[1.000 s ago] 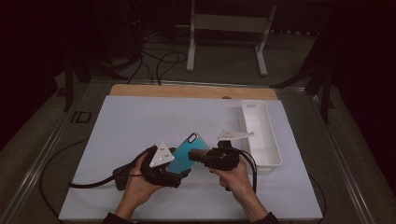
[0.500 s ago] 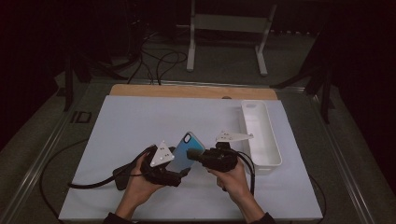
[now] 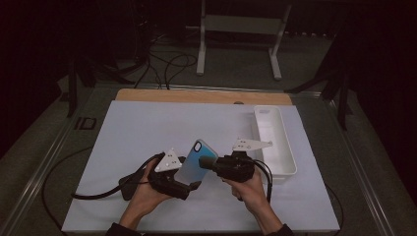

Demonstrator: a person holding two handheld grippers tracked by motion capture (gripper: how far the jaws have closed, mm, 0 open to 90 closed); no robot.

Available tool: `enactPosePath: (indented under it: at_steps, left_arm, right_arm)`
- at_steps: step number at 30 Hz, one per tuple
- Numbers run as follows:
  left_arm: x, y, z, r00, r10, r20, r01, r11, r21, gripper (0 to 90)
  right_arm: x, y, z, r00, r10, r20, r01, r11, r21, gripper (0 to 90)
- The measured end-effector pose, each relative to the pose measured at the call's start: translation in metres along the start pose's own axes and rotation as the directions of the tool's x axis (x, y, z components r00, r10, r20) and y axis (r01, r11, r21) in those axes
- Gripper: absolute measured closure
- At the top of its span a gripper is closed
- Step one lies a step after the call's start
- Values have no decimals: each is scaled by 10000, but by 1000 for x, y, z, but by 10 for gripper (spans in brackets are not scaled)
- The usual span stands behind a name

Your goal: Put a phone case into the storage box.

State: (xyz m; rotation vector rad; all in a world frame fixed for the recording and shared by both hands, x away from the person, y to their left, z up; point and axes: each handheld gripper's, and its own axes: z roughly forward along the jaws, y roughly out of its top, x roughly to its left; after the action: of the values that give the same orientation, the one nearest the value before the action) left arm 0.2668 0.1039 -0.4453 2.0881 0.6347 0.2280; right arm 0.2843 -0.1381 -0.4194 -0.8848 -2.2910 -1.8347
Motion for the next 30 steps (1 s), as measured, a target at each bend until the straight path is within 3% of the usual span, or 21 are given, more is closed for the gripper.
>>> enactPosePath:
  at_steps: [2, 3, 5, 14, 20, 23, 30]
  left_arm:
    - [0, -1, 1, 9997, -24, 245, 25, 10000, -50, 120]
    - [0, -1, 1, 9981, 21, 611, -16, 10000, -95, 120]
    - [0, -2, 1, 9968, 71, 794, -63, 9999, -111, 201]
    - [-1, -3, 0, 9966, 218, 795, -225, 9997, 72, 239]
    - [1, -3, -1, 9923, 102, 1235, -104, 9999, 7, 242]
    - [3, -5, -3, 9869, 1, 1611, 27, 9999, -168, 286]
    - [5, -5, -7, 9855, 62, 1694, 5, 9992, -394, 472]
  right_arm:
    - [0, 0, 0, 9999, 12, -149, -12, 10000, -36, 818]
    - [1, 1, 0, 9993, -67, -356, 67, 10000, -17, 818]
    - [3, 2, 2, 9982, -237, -552, 236, 9997, -28, 818]
    - [-1, 1, 2, 9963, -412, -751, 428, 9989, 208, 813]
    - [-3, 1, 1, 9955, -471, -827, 498, 9983, 310, 811]
    - [-4, 1, -1, 9949, -570, -827, 594, 9979, 267, 813]
    - [-5, 1, -7, 9947, -619, -818, 635, 9978, 178, 811]
